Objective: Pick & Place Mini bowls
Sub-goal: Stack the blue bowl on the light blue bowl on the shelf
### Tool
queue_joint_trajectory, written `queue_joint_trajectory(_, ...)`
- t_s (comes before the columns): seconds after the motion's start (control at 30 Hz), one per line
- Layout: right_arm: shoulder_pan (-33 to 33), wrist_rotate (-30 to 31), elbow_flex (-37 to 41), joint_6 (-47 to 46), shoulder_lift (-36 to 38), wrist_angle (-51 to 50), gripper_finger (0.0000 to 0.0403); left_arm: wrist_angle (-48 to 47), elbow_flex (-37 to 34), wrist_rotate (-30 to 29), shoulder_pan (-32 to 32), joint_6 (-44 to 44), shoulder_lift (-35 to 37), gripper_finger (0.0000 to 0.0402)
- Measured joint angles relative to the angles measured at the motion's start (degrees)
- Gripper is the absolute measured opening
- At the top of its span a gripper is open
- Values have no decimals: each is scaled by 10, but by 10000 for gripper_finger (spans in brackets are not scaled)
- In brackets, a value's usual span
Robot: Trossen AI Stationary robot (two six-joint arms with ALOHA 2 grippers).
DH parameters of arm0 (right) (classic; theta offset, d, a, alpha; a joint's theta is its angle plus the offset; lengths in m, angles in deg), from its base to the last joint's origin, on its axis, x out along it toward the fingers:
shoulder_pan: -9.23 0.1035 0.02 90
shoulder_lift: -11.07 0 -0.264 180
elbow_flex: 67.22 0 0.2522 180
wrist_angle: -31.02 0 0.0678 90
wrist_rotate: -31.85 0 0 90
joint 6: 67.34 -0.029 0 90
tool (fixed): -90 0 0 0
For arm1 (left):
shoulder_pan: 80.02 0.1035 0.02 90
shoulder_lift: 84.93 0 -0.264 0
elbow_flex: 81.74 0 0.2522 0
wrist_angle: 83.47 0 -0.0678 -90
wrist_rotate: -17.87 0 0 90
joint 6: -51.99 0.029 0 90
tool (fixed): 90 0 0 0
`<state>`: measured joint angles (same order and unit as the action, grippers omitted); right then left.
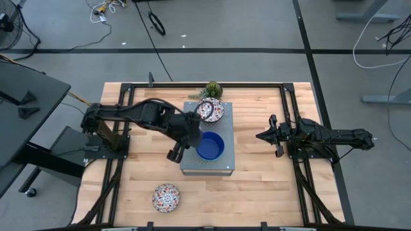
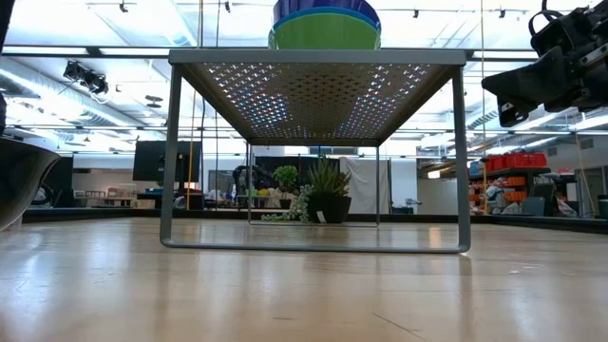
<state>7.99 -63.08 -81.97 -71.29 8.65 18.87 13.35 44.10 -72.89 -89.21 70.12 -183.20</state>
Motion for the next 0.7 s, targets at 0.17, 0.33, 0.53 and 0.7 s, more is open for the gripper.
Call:
queue_joint_trajectory(0.17,0,0,0,0,0,0,11,-3,0,2,5,-11,2,3)
queue_joint_trajectory(0.33,0,0,0,0,0,0,11,-9,0,2,7,-13,5,2)
queue_joint_trajectory(0.53,0,0,0,0,0,0,11,-21,0,-1,19,-29,5,1)
queue_joint_trajectory(0.7,0,0,0,0,0,0,11,-31,0,0,29,-35,5,1)
